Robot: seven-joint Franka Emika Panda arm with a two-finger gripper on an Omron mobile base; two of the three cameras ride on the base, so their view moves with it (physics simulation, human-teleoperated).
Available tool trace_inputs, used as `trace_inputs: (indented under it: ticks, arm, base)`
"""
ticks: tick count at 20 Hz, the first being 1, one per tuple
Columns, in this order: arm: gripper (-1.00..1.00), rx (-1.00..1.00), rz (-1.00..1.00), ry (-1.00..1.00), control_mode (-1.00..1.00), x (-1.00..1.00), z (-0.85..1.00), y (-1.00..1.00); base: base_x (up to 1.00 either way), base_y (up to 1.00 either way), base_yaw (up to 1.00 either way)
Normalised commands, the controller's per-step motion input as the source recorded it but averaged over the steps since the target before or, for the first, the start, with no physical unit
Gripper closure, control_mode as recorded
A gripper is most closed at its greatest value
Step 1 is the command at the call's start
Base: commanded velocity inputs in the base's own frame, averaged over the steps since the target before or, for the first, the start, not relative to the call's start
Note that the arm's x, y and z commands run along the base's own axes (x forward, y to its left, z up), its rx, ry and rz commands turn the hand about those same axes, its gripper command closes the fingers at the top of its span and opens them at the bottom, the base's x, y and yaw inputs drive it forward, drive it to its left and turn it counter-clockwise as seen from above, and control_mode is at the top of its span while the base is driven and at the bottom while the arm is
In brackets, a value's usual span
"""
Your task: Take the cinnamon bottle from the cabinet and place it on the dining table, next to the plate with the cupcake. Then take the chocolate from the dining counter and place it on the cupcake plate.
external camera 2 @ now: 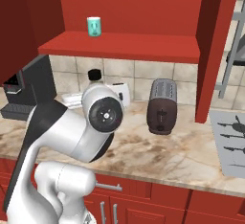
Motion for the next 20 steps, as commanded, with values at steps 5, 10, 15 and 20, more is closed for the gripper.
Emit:
trace_inputs:
  ticks: [5,10,15,20]
  arm:
    - [1.0,0.0,0.0,0.0,-1.0,0.0,0.0,0.0]
    - [1.0,-0.02,0.0,0.0,1.0,0.0,0.0,0.01]
    - [1.0,0.0,0.0,0.0,1.0,0.0,0.0,0.0]
    - [1.0,0.0,0.0,0.0,1.0,0.0,0.0,0.0]
  base:
    - [0.0,0.0,0.0]
    - [-0.02,0.01,0.01]
    - [-0.6,0.07,0.0]
    - [-0.81,0.07,0.04]
